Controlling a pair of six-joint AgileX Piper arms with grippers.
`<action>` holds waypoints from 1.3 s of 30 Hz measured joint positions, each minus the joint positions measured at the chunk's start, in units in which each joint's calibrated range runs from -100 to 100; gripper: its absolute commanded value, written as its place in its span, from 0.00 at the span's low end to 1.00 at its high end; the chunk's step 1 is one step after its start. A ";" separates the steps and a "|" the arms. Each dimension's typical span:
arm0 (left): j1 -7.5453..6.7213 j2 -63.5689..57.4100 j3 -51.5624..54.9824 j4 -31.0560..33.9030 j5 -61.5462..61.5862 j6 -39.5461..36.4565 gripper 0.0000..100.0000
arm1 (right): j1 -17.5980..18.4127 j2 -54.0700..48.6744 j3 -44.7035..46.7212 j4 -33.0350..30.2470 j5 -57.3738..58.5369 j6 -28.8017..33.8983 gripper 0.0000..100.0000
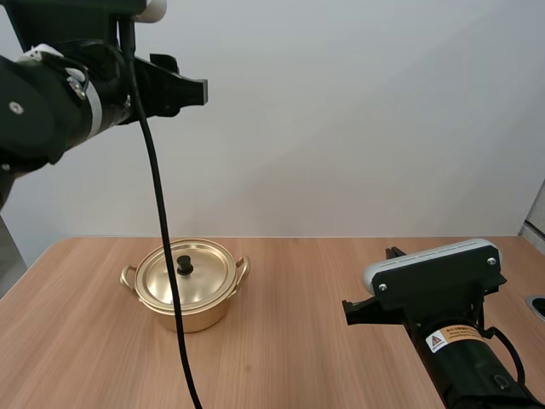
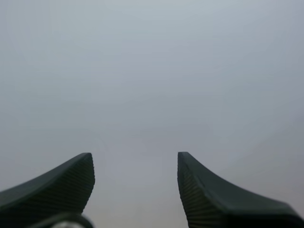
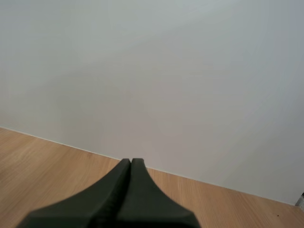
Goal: Open the pot, put the car inside, and close it
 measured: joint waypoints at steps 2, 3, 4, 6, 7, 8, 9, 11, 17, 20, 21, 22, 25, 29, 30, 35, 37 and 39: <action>0.00 -2.53 1.99 0.00 0.00 0.00 0.85 | 0.00 0.00 0.00 0.00 0.00 0.00 0.00; 0.00 -3.71 3.17 0.00 0.00 0.00 0.85 | 0.00 0.00 0.00 0.00 0.00 0.00 0.00; 0.00 -4.91 4.43 0.00 0.00 0.00 0.85 | 0.00 0.00 0.00 0.00 0.00 0.00 0.00; 0.00 -7.03 6.63 0.13 0.00 0.00 0.85 | 0.00 0.00 0.00 0.00 0.00 0.00 0.00; 0.00 -8.30 7.82 0.39 0.00 0.00 0.85 | 0.00 0.00 0.00 0.00 0.00 0.00 0.00; 0.00 -9.31 8.95 0.64 0.00 0.00 0.85 | 0.00 0.00 0.00 0.00 0.00 0.00 0.00; 0.00 -10.48 9.94 0.64 0.00 0.00 0.85 | 0.00 0.00 0.00 0.00 0.00 0.00 0.00; 0.00 -13.05 11.75 1.53 -0.30 0.00 0.85 | 0.00 0.00 0.00 0.00 0.00 0.00 0.00; 0.00 -22.64 18.94 1.63 -7.06 0.00 0.85 | 0.00 0.00 0.00 0.00 0.00 0.00 0.00; 0.00 -27.80 23.32 1.63 -12.68 0.43 0.85 | 0.00 0.00 0.00 0.00 0.00 0.00 0.00; 0.00 -29.23 24.49 1.63 -14.02 0.43 0.85 | 0.00 0.00 0.00 0.00 0.00 0.00 0.00; 0.00 -30.83 25.83 1.63 -15.14 0.43 0.85 | 0.00 0.00 0.00 0.00 0.00 0.00 0.00; 0.00 -35.04 29.53 1.63 -15.58 0.60 0.85 | 0.00 0.00 0.00 0.00 0.00 0.00 0.00; 0.00 -38.09 32.86 1.92 -13.14 0.66 0.85 | 0.00 0.00 0.00 0.00 0.00 0.00 0.00; 0.00 -38.24 33.03 1.92 -12.18 0.66 0.85 | 0.00 0.00 0.00 0.00 0.00 0.00 0.00; 0.00 -38.24 34.16 2.03 -6.28 0.66 0.85 | 0.00 0.00 0.00 0.00 0.00 0.00 0.00; 0.00 -38.24 35.24 2.03 -6.28 0.66 0.85 | 0.00 0.00 0.00 0.00 0.00 0.00 0.00; 0.00 -38.24 36.96 2.03 -6.28 0.66 0.85 | 0.00 0.00 0.00 0.00 0.00 0.00 0.00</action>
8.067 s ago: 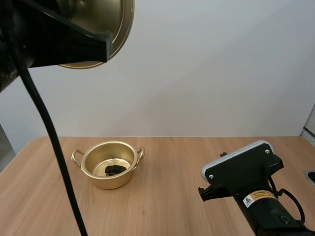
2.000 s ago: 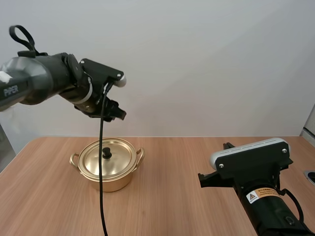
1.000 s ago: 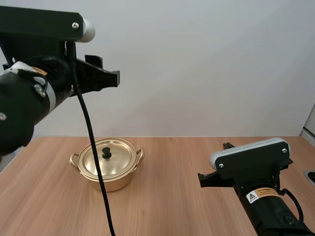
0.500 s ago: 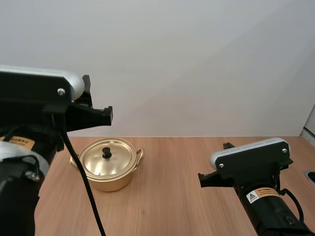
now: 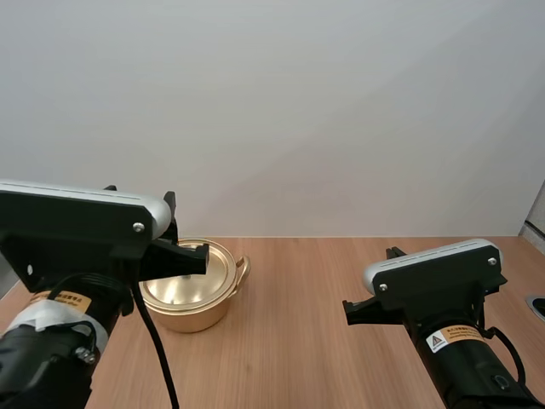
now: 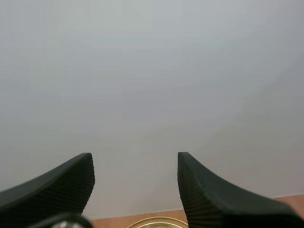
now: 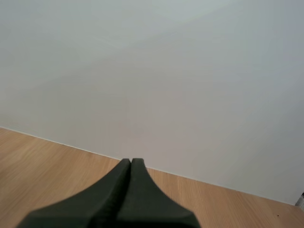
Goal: Open the pot, put the car inside, and close it
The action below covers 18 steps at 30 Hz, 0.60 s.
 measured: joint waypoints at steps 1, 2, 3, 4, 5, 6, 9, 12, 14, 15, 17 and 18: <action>0.00 0.00 1.08 0.13 -0.60 0.00 0.85 | 0.00 0.00 0.00 0.00 0.00 0.00 0.00; 0.00 0.00 2.22 0.49 -1.45 0.00 0.85 | 0.00 0.00 0.00 0.00 0.00 0.00 0.00; 0.00 0.00 3.17 1.09 -2.63 0.00 0.85 | 0.00 0.00 0.00 0.00 0.00 0.00 0.00; 0.00 0.00 4.35 1.59 -4.12 0.00 0.85 | 0.00 0.00 0.00 0.00 0.00 0.00 0.00; 0.00 0.00 4.56 1.72 -4.12 0.00 0.85 | 0.00 0.00 0.00 0.00 0.00 0.00 0.00; 0.00 0.00 4.75 1.86 -4.71 0.00 0.85 | 0.00 0.00 0.00 0.00 0.00 0.00 0.00; 0.00 0.00 5.21 1.86 -5.68 0.00 0.85 | 0.00 0.00 0.00 0.00 0.00 0.00 0.00; 0.00 0.00 6.17 6.20 -10.29 -0.84 0.85 | 0.00 0.00 0.00 0.00 0.00 0.00 0.00; 0.00 0.00 8.04 10.52 -11.18 -4.98 0.85 | 0.00 0.00 0.00 0.00 0.00 0.00 0.00; 0.00 0.00 8.50 11.74 -11.18 -6.52 0.85 | 0.00 0.00 0.00 0.00 0.00 0.00 0.00; 0.00 0.00 8.87 13.89 -11.18 -9.33 0.85 | 0.00 0.00 0.00 0.00 0.00 0.00 0.00; 0.00 0.00 9.17 14.68 -11.34 -10.88 0.85 | 0.00 0.00 0.00 0.00 0.00 0.00 0.00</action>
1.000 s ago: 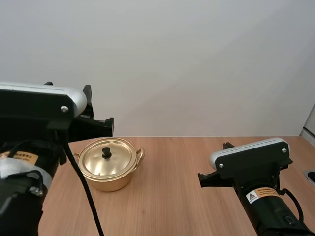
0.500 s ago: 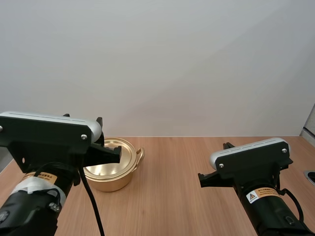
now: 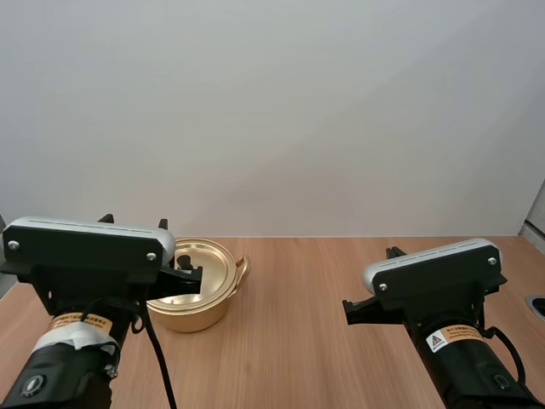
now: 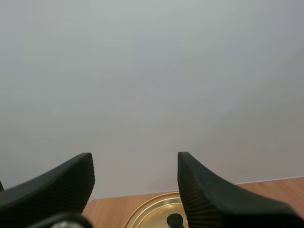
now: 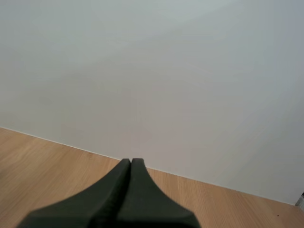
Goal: Open the pot, put the car inside, and close it
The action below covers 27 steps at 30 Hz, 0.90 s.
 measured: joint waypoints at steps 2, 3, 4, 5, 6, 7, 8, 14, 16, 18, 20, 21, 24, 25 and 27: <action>0.00 0.00 0.57 0.76 0.12 -2.67 0.85 | 0.00 0.00 0.00 0.00 0.00 0.00 0.00; 0.00 0.00 0.93 1.02 0.15 -3.94 0.85 | 0.00 0.00 0.00 0.00 0.00 0.00 0.00; 0.00 0.00 1.37 1.37 -0.02 -5.22 0.85 | 0.00 0.00 0.00 0.00 0.00 0.00 0.00; 0.00 0.00 1.81 1.49 0.02 -6.34 0.85 | 0.00 0.00 0.00 0.00 0.00 0.00 0.00; 0.00 0.00 2.21 1.49 0.02 -7.34 0.85 | 0.00 0.00 0.00 0.00 0.00 0.00 0.00; 0.00 0.00 2.75 1.49 0.02 -8.27 0.84 | 0.00 0.00 0.00 0.00 0.00 0.00 0.00; 0.00 0.00 3.17 1.49 0.02 -8.77 0.83 | 0.00 0.00 0.00 0.00 0.00 0.00 0.00; -0.72 0.00 4.24 1.49 0.61 -9.22 0.70 | 0.00 0.00 0.00 0.00 0.00 0.00 0.00; -1.60 -0.12 4.72 1.49 2.32 -9.22 0.67 | 0.00 0.00 0.00 0.00 0.00 0.00 0.00; -2.47 -0.22 5.71 1.49 4.11 -9.22 0.64 | 0.00 0.00 0.00 0.00 0.00 0.00 0.00; -2.95 -0.22 7.08 1.49 4.18 -9.12 0.63 | 0.00 0.00 0.00 0.00 0.00 0.00 0.00; -3.08 -0.22 7.69 1.49 4.03 -9.12 0.63 | 0.00 0.00 0.00 0.00 0.00 0.00 0.00; -3.45 -0.62 9.51 1.49 4.23 -9.12 0.62 | 0.00 0.00 0.00 0.00 0.00 0.00 0.00; -3.45 -0.91 9.70 1.49 4.23 -9.12 0.60 | 0.00 0.00 0.00 0.00 0.00 0.00 0.00; -3.73 -1.33 9.86 1.49 4.23 -9.12 0.49 | 0.00 0.00 0.00 0.00 0.00 0.00 0.00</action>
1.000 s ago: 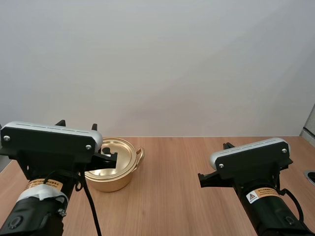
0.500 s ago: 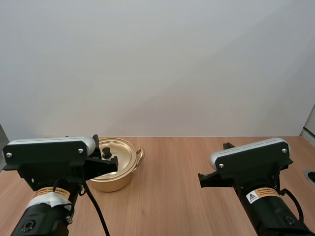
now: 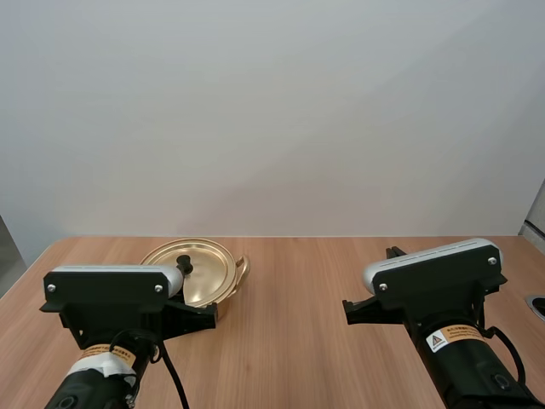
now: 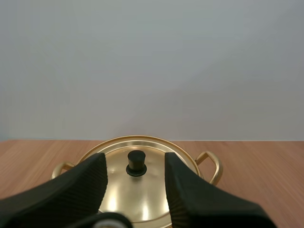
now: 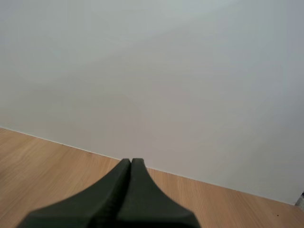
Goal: Open the pot, put the car inside, and close it
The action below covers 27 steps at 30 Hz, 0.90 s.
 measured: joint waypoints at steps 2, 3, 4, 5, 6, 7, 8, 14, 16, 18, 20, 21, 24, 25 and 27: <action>0.00 0.00 0.00 0.00 0.40 0.00 0.30 | 0.00 0.00 0.00 0.00 0.00 0.00 0.00; 0.00 0.00 0.00 0.00 1.36 0.00 0.18 | 0.00 0.00 0.00 0.00 0.00 0.00 0.00; 0.00 0.00 0.00 0.00 2.31 0.00 0.08 | 0.00 0.00 0.00 0.00 0.00 0.00 0.00; 0.00 0.00 0.00 0.00 3.75 0.00 0.00 | 0.00 0.00 0.00 0.00 0.00 0.00 0.00; 0.00 0.00 0.00 0.00 5.04 0.00 0.00 | 0.00 0.00 0.00 0.00 0.00 0.00 0.00; 0.00 0.00 0.00 0.00 6.33 0.00 0.00 | 0.00 0.00 0.00 0.00 0.00 0.00 0.00; 0.00 0.00 0.00 0.00 7.50 0.00 0.00 | 0.00 0.00 0.00 0.00 0.00 0.00 0.00; 0.00 0.00 0.00 0.00 7.26 0.10 0.00 | 0.00 0.00 0.00 0.00 0.00 0.00 0.00; 0.00 0.00 0.00 0.33 7.26 0.72 0.00 | 0.00 0.00 0.00 0.00 0.00 0.00 0.00; 0.00 0.00 0.00 0.33 7.26 1.32 0.00 | 0.00 0.00 0.00 0.00 0.00 0.00 0.00; 0.00 -0.15 0.00 0.33 7.26 1.32 0.00 | 0.00 0.00 0.00 0.00 0.00 0.00 0.00; 0.00 -0.19 0.00 0.33 7.26 1.32 0.00 | 0.00 0.00 0.00 0.00 0.00 0.00 0.00; 0.00 -0.31 0.00 0.33 7.71 1.32 0.00 | 0.00 0.00 0.00 0.00 0.00 0.00 0.00; 0.00 -0.31 0.00 0.33 7.71 1.32 0.00 | 0.00 0.00 0.00 0.00 0.00 0.00 0.00; 0.00 -0.31 0.00 0.33 7.71 1.32 0.00 | 0.00 0.00 0.00 0.00 0.00 0.00 0.00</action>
